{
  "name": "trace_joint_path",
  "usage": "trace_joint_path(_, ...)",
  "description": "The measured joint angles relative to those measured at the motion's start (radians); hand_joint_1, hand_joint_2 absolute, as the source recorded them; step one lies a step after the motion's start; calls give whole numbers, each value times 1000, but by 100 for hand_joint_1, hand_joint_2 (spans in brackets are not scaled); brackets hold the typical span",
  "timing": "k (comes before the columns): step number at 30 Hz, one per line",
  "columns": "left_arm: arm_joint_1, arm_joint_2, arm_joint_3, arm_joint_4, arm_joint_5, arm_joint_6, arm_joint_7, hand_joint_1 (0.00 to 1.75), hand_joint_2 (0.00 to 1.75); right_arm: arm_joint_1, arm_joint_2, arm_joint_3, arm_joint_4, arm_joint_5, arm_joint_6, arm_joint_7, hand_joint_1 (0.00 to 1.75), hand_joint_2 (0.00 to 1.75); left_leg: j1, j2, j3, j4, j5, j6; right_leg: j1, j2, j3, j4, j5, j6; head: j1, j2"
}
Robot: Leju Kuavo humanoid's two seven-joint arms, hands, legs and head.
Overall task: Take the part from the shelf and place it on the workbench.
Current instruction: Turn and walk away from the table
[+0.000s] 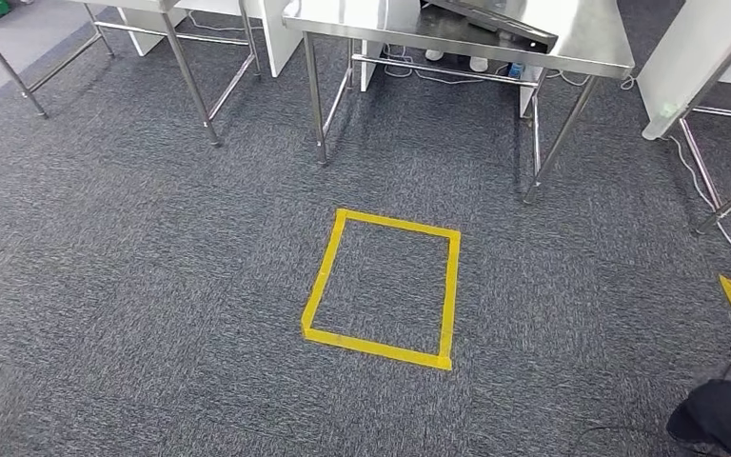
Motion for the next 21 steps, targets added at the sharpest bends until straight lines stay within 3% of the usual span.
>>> trace_joint_path(2, 1, -2, 3, 0, 0, 3, 1, 0, 0, -2, -1, 0, 0, 5, 2, 2, 0, 0, 0, -24, -1, 4, 1, -4, -4, 24, 62, -129, 58, 18, 0, 0)
trace_joint_path(3, 1, -3, 4, 0, 0, 5, 2, 0, 0, -4, -1, 0, 0, 6, 3, 3, 0, 0, -2, -35, -4, 10, 0, -7, -6, 43, 90, -192, 82, 20, 0, 0)
trace_joint_path(5, 1, -3, 6, 0, 1, 9, 5, 0, 0, -7, -1, 0, 0, 10, 4, 6, 0, 0, -6, -52, -12, 19, -1, -17, -7, 66, 114, -253, 101, 10, -1, 0)
trace_joint_path(7, 2, -2, 12, 0, 5, 12, 10, 0, 0, -10, 1, 1, 0, 16, 4, 11, 0, 0, -5, -68, -18, 21, 1, -26, -9, 49, 117, -258, 104, -5, -2, 0)
trace_joint_path(8, 4, -2, 16, 1, 8, 12, 12, 0, 0, -12, 1, 1, 0, 18, 4, 14, 0, 0, -3, -65, -23, 26, -2, -31, -11, 40, 120, -259, 107, -12, -2, 0)
trace_joint_path(10, 5, -3, 20, 1, 11, 12, 14, 0, 0, -15, 3, 1, 0, 20, 3, 16, 0, 0, -1, -26, -51, 83, -39, -41, -19, 18, 123, -263, 111, -25, -6, 0)
trace_joint_path(12, 5, -3, 21, 2, 12, 12, 14, 0, 0, -15, 4, 2, 0, 21, 2, 16, 0, 0, 4, 20, -112, 209, -106, -53, -16, -6, 123, -262, 110, -33, -10, 0)
trace_joint_path(13, 4, -4, 21, 2, 12, 12, 14, 0, 0, -13, 4, 2, 0, 21, 2, 16, 0, 0, 9, 29, -141, 267, -128, -59, -15, -19, 123, -262, 109, -34, -10, 0)
trace_joint_path(14, 5, -4, 21, 2, 12, 12, 15, 0, 0, -13, 4, 2, 1, 21, 2, 17, 0, 0, 13, 34, -157, 298, -133, -63, -14, -32, 123, -262, 107, -34, -10, 0)
trace_joint_path(15, 5, -4, 22, 2, 12, 12, 15, 0, 0, -14, 4, 2, 1, 21, 2, 17, 0, 0, 18, 38, -153, 289, -117, -67, -15, -44, 124, -262, 106, -34, -10, 0)
trace_joint_path(16, 5, -4, 22, 2, 12, 12, 16, 0, 0, -15, 4, 2, 1, 22, 2, 17, 0, 0, 22, 46, -129, 245, -88, -69, -16, -54, 126, -262, 104, -32, -10, 0)
trace_joint_path(18, 4, -5, 22, 2, 14, 12, 16, 0, 0, -19, 6, 2, 0, 25, 2, 21, 0, 0, 23, 84, -58, 115, -32, -69, -15, -71, 131, -261, 97, -23, -11, 0)
trace_joint_path(20, 1, -7, 23, 2, 16, 13, 16, 0, 0, -22, 9, 3, 0, 31, 2, 27, 0, 0, 16, 107, -19, 43, -16, -61, -8, -86, 135, -263, 90, -10, -8, 0)
trace_joint_path(21, -1, -8, 23, 2, 17, 14, 16, 0, 0, -24, 10, 4, 0, 35, 1, 31, 0, 0, 9, 104, -17, 36, -20, -54, -5, -94, 137, -265, 88, -3, -7, 0)
